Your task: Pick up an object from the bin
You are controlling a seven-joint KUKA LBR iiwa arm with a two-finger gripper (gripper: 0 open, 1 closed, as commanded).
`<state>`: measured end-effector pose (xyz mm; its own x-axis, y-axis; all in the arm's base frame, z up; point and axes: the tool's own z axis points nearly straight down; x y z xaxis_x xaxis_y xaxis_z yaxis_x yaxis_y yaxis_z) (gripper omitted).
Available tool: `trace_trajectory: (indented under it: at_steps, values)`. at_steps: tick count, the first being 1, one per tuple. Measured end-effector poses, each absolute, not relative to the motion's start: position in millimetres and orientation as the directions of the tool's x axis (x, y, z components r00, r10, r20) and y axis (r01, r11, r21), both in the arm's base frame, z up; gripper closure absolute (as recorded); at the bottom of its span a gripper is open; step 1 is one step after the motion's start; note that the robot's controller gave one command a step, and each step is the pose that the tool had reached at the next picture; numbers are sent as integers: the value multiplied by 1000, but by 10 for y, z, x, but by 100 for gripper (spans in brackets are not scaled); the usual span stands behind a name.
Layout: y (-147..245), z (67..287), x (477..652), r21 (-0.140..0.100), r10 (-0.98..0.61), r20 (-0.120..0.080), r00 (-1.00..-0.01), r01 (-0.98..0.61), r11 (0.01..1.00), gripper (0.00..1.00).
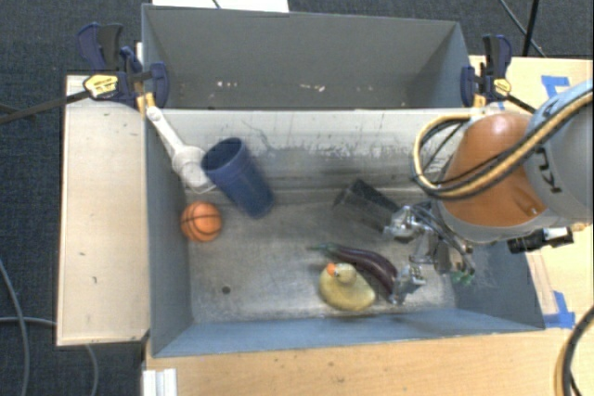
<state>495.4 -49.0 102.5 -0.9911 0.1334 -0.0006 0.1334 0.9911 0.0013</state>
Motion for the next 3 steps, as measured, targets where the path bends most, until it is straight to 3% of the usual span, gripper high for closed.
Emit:
trace_trajectory:
  at_steps: [1,2,3]
  values:
    - [-384,1027,4880,1,236,-2,-972,236,972,0]
    - [-147,708,4892,0,257,-5,-966,257,966,0]
    - [-140,740,4916,2,332,-15,-943,332,943,100]
